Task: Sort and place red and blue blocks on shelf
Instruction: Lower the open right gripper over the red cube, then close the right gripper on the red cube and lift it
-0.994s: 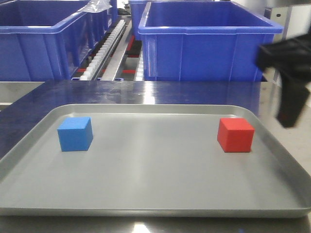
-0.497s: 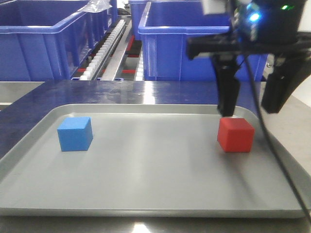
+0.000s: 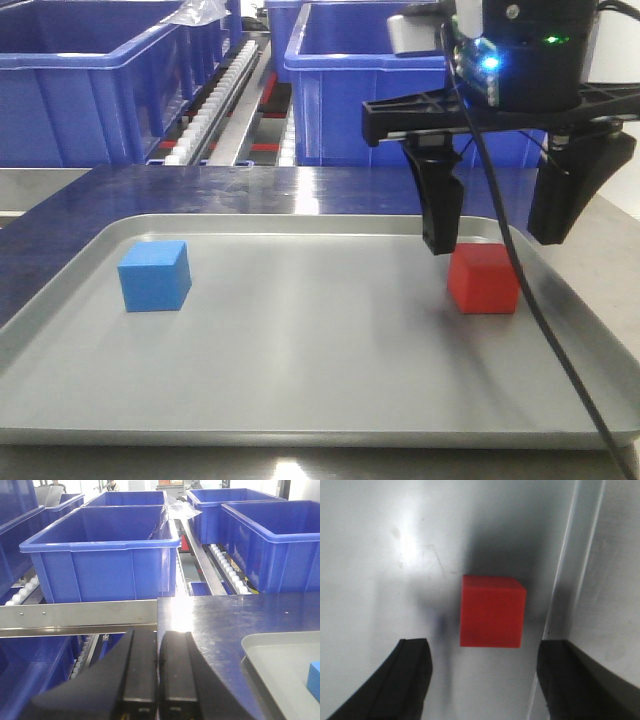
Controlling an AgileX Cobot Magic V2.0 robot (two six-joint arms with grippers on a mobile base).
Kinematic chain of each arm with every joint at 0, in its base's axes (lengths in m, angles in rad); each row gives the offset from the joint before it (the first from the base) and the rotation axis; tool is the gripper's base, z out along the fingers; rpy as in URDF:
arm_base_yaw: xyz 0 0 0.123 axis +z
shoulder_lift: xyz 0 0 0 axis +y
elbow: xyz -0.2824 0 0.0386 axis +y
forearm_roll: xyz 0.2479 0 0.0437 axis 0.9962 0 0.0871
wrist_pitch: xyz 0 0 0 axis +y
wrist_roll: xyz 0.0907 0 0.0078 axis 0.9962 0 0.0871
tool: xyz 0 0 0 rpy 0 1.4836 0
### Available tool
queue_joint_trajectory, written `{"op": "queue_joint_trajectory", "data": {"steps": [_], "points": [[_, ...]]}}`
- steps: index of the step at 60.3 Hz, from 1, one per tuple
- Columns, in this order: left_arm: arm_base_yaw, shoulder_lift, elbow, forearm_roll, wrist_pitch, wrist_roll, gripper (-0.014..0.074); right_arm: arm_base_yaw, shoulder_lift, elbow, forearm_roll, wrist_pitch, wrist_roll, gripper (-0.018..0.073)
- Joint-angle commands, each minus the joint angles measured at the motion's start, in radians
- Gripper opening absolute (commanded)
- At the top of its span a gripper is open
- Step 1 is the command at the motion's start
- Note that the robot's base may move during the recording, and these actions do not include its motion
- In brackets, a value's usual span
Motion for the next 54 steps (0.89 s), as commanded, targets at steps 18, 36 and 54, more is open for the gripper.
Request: {"op": "queue_joint_trajectory", "data": {"steps": [18, 36, 54], "points": [[0.003, -0.015, 0.021, -0.007, -0.084, -0.005, 0.0124, -0.038, -0.039, -0.034, -0.007, -0.053, -0.014, 0.0564], [0.003, -0.015, 0.021, -0.007, -0.084, -0.005, 0.0124, -0.038, -0.013, -0.028, -0.005, -0.063, -0.014, 0.0564], [0.003, -0.015, 0.021, -0.007, -0.084, -0.005, 0.0124, -0.038, 0.045, -0.007, 0.031, -0.080, -0.014, 0.0564]]}}
